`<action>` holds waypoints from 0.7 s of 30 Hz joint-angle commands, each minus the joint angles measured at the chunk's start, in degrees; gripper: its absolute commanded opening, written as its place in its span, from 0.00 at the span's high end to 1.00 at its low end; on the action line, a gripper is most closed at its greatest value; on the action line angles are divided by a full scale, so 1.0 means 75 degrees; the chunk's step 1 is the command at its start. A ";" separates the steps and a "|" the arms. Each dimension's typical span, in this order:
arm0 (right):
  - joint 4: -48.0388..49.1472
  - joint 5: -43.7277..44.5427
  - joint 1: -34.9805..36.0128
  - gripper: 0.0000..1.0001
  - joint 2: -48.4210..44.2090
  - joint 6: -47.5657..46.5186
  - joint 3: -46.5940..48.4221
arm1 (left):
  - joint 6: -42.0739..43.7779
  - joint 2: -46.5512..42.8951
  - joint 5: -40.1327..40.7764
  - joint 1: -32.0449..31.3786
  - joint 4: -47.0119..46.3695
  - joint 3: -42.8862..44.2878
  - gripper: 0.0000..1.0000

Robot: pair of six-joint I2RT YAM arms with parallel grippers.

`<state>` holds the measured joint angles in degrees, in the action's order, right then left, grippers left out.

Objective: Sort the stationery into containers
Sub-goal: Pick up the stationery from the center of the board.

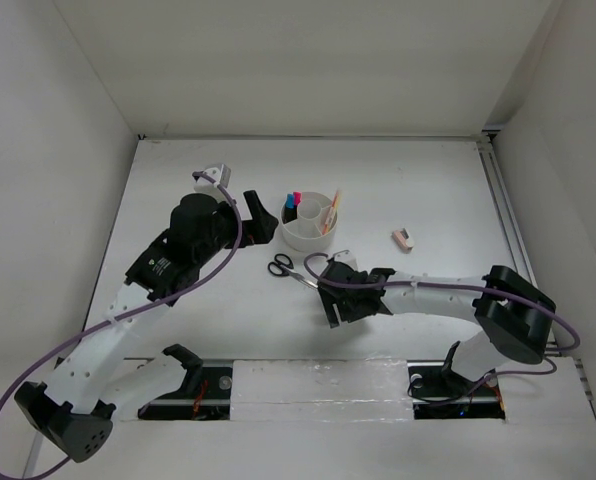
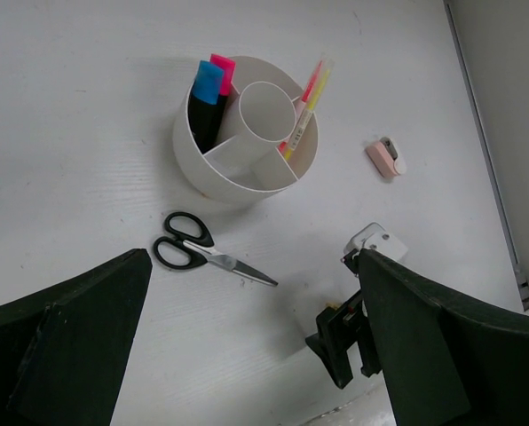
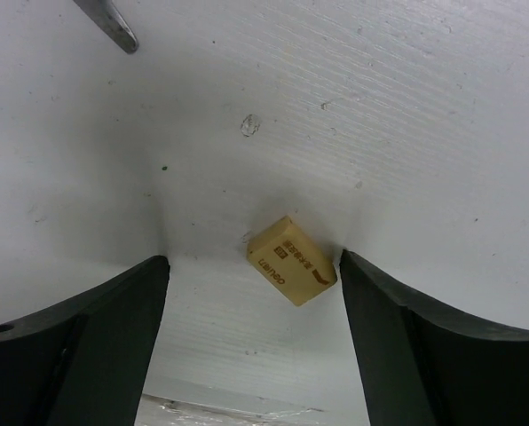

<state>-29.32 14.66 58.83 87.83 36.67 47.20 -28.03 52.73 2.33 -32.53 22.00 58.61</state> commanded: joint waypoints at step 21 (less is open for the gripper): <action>0.0360 -0.0688 0.0090 0.41 0.0031 0.0501 -0.0528 | 0.0210 -0.0292 -0.0193 -0.0010 -0.0332 -0.0022 0.00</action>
<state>-26.04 13.56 58.57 86.80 36.99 45.82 -27.46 51.57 1.52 -32.53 21.87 58.61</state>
